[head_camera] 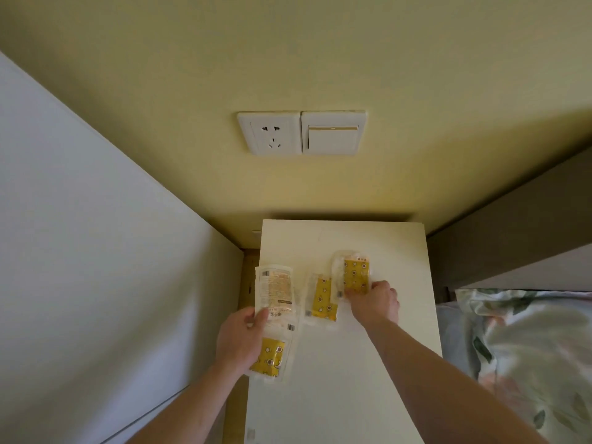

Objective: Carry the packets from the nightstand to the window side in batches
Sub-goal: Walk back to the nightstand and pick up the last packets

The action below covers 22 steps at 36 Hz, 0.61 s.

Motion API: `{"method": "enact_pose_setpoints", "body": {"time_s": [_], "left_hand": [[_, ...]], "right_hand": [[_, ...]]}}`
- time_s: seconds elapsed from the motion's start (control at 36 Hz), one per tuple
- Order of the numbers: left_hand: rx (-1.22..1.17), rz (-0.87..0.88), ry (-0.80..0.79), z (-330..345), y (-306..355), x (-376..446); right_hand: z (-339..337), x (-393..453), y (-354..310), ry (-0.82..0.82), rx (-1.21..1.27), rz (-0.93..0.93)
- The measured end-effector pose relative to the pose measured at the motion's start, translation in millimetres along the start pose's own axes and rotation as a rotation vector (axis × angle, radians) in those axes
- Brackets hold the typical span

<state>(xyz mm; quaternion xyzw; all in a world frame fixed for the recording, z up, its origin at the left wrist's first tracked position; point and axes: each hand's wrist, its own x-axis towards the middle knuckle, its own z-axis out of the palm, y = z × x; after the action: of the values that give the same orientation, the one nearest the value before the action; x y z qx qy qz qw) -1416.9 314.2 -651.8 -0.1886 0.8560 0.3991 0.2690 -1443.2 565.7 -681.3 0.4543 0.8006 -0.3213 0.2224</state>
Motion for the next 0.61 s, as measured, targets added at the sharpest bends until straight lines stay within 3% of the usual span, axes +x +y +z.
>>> {"method": "enact_pose_setpoints", "body": {"time_s": [0.22, 0.36, 0.61], "left_hand": [[-0.005, -0.021, -0.029, -13.0, -20.7, -4.9], [0.002, -0.066, -0.035, -13.4, -24.0, -5.5], [0.088, -0.055, -0.025, -15.7, -27.6, -8.0]], "right_hand": [[7.9, -30.4, 1.7, -0.115, 0.218, -0.012], [28.7, -60.4, 8.2, -0.181, 0.223, 0.039], [26.6, -71.8, 17.7, -0.129, 0.328, 0.1]]}}
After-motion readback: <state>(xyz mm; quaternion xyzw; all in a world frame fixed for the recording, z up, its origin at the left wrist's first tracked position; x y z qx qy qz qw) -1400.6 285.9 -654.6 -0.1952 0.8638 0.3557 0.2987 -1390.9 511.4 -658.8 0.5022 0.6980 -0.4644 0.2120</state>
